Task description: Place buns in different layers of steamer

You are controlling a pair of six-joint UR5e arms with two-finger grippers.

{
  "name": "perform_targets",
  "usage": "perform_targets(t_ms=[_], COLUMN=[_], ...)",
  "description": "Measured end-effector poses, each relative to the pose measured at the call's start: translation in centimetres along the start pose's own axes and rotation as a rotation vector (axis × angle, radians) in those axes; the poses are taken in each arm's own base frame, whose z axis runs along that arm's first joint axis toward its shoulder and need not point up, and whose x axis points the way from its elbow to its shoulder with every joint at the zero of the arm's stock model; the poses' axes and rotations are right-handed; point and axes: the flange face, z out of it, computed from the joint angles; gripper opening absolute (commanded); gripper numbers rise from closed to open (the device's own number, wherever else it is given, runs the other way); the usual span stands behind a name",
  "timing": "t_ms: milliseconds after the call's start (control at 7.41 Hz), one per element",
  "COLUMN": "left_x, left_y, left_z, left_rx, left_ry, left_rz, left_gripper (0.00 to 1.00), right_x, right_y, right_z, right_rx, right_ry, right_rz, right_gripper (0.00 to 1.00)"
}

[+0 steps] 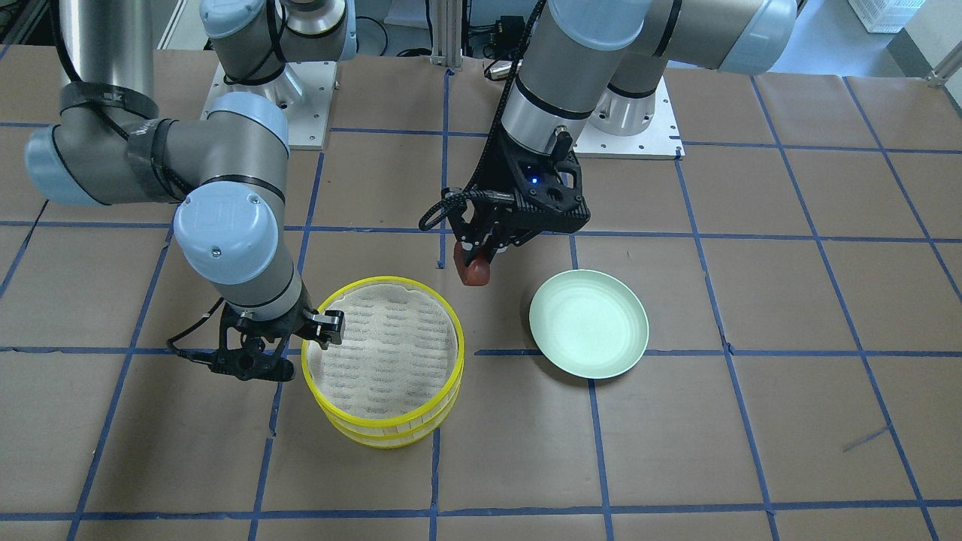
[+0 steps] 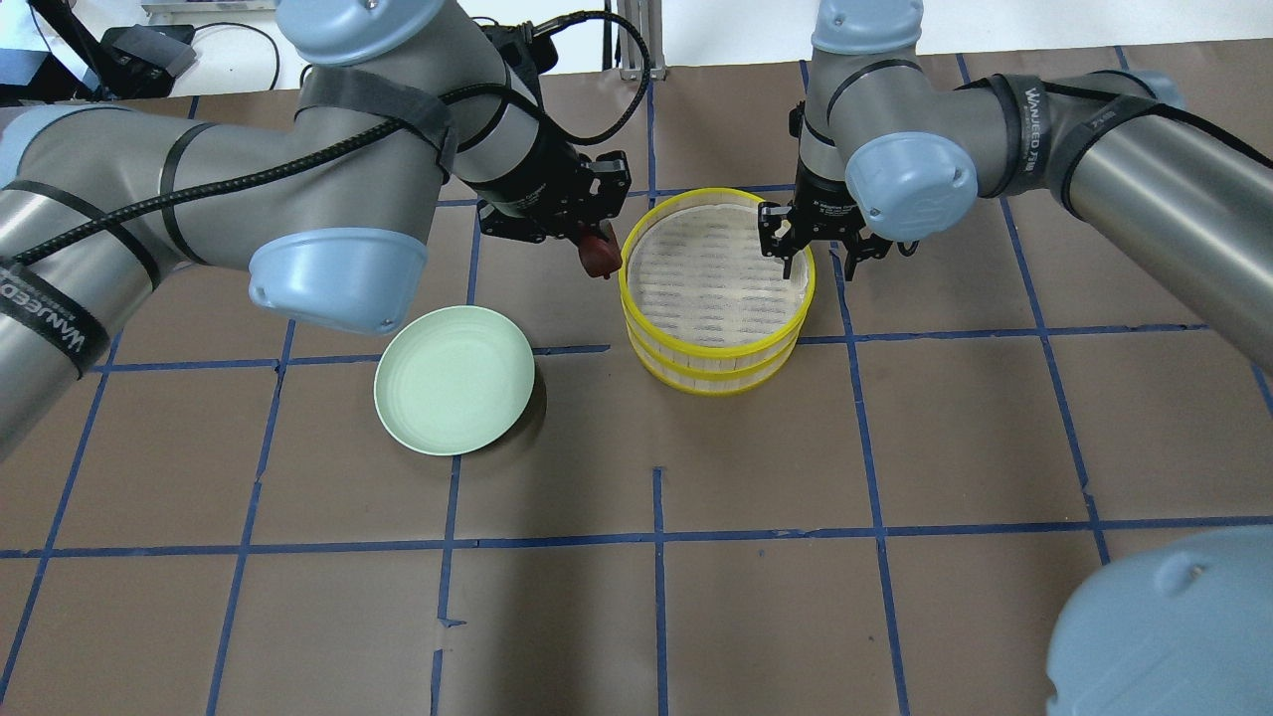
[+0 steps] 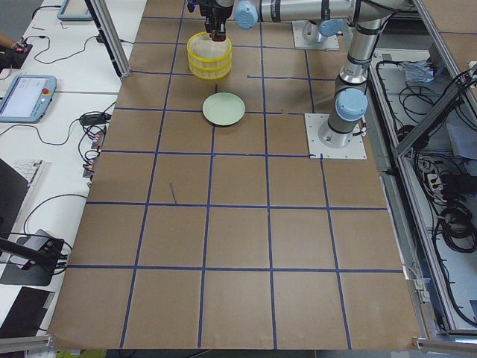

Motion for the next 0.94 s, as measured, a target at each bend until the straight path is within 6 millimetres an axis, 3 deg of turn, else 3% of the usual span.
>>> perform_targets(t_ms=[135, 270, 540, 675, 810, 944], left_x=[0.5, 1.4, 3.7, 4.3, 4.6, 4.8], left_y=[-0.4, -1.2, -2.2, -2.3, -2.2, -2.1], left_z=[0.8, 2.5, 6.7, 8.0, 8.6, 8.8], left_rx=[0.014, 0.045, 0.140, 0.155, 0.148, 0.137], left_ry=[0.046, 0.110, 0.212, 0.245, 0.276, 0.297], left_rz=[0.008, 0.028, 0.096, 0.107, 0.090, 0.055], left_gripper=[0.27, 0.27, 0.99, 1.00, 1.00, 1.00], right_x=[1.9, 4.4, 6.8, 6.8, 6.4, 5.7], right_y=[-0.6, -0.3, 3.6, 6.2, 8.5, 10.0], right_z=[-2.2, -5.8, -14.5, -18.3, -20.9, -22.2], right_rx=[0.017, 0.014, -0.011, -0.035, -0.050, -0.052], right_ry=[0.025, 0.036, 0.020, 0.003, -0.006, -0.010], right_rz=[-0.020, -0.017, -0.017, -0.026, -0.045, -0.072], right_gripper=[1.00, 1.00, 1.00, 1.00, 1.00, 1.00])
